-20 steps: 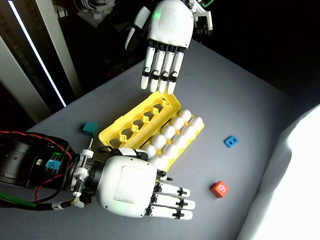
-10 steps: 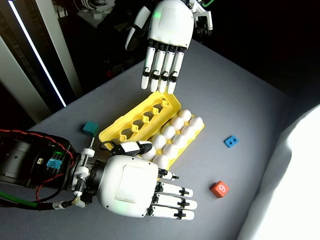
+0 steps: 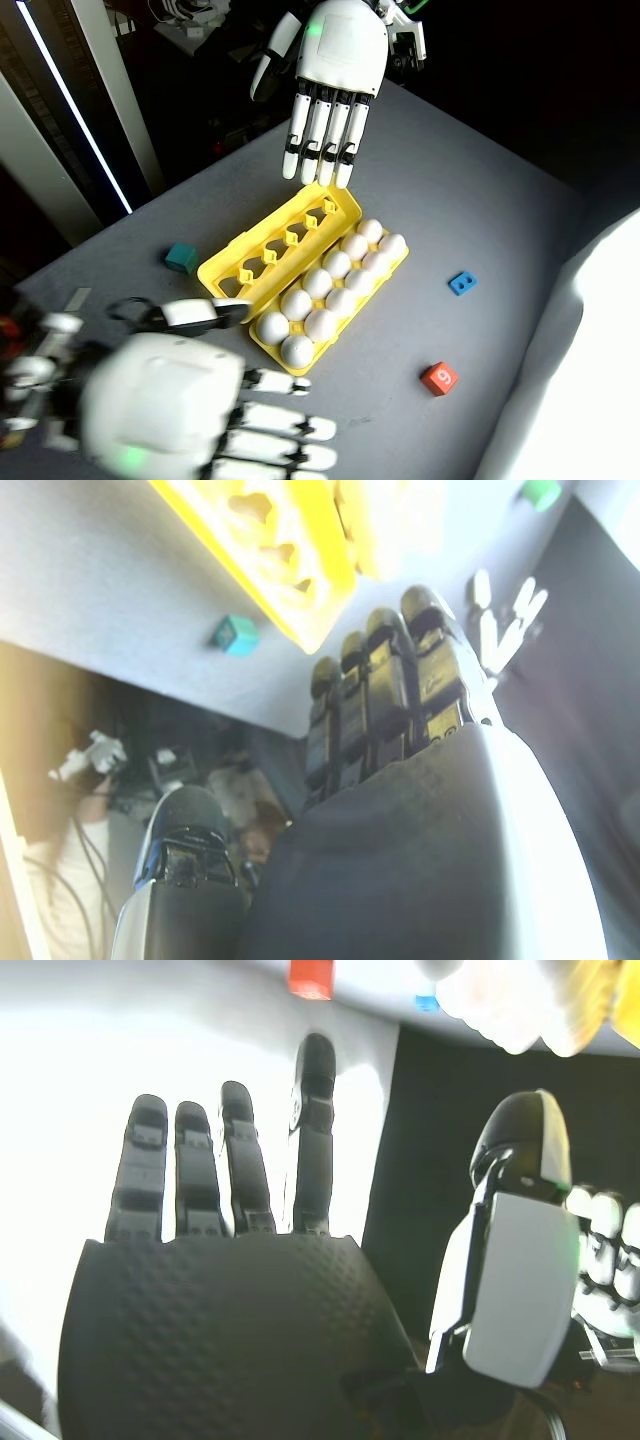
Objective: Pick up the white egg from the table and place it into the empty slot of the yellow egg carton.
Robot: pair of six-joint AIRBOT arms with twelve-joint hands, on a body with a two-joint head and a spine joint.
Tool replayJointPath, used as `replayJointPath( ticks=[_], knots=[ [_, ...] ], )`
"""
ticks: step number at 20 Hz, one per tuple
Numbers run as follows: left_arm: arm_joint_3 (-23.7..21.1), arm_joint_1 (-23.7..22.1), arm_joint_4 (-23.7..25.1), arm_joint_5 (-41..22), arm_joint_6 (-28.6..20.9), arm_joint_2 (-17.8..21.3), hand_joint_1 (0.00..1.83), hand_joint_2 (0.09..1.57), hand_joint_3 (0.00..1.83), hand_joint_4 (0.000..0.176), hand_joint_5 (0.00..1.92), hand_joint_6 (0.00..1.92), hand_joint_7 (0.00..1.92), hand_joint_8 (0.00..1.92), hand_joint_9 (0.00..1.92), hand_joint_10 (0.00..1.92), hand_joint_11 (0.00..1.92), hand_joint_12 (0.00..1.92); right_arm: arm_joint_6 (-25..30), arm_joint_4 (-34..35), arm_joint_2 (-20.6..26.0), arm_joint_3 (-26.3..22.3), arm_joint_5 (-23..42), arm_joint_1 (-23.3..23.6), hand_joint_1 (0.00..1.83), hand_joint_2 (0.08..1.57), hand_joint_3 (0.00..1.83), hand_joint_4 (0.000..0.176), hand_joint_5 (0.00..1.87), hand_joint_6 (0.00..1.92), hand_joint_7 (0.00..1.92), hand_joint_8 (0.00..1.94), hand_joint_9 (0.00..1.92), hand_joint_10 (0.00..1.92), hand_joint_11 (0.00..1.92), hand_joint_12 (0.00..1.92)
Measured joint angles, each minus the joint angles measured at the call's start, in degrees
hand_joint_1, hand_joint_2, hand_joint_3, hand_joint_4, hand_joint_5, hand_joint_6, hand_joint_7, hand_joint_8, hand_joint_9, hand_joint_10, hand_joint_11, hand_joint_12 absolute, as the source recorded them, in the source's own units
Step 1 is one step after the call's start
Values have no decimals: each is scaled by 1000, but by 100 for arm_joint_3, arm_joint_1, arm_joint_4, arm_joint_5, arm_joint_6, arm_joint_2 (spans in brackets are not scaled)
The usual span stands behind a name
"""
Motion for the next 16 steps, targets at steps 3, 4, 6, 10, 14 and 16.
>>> replayJointPath(
  ticks=[3, 4, 6, 10, 14, 16],
  knots=[
    [0, -48, 17, -11, 0, 4, 0, 1251, 0, 0, 184, 3, 180, 5, 156, 4, 0, 294, -131, -11, 483, -308, 7, -136, 233, 872, 7, 110, 452, 10, 105, 7, 0, 0, 0, 0],
    [0, -55, 22, -9, 0, 4, 0, 1254, 1, 0, 184, 5, 182, 6, 152, 4, 0, 281, -197, -17, 625, -374, -42, -203, 63, 980, 19, 91, 433, 1, 148, 6, 0, 0, 0, 0],
    [-35, -66, 4, 0, 0, 4, 0, 1253, 1, 0, 178, 1, 174, 2, 143, 1, 0, 256, -396, -11, 791, -404, -164, -236, 58, 1003, 21, 93, 428, 0, 166, 10, 5, 2, 0, 0],
    [-46, -63, 17, -24, 0, 7, 0, 1245, 0, 0, 152, 0, 156, 2, 124, 2, 0, 239, -743, -9, 979, -435, -446, -323, 239, 1208, 7, 0, 541, 23, 410, 27, 288, 48, 0, 806],
    [-46, -66, 13, -26, 0, 4, 0, 1246, 0, 0, 144, 4, 146, 4, 118, 5, 0, 213, -713, 94, 1158, -599, -450, -337, 300, 1393, 7, 0, 655, 833, 679, 868, 525, 1013, 228, 1530],
    [-46, -66, 28, -26, 0, 4, 0, 1246, 1, 0, 178, 3, 184, 1, 150, 2, 0, 270, -684, 96, 1200, -684, -424, -337, 318, 1475, 15, 0, 633, 1838, 685, 1863, 651, 1858, 513, 1896]
  ],
)
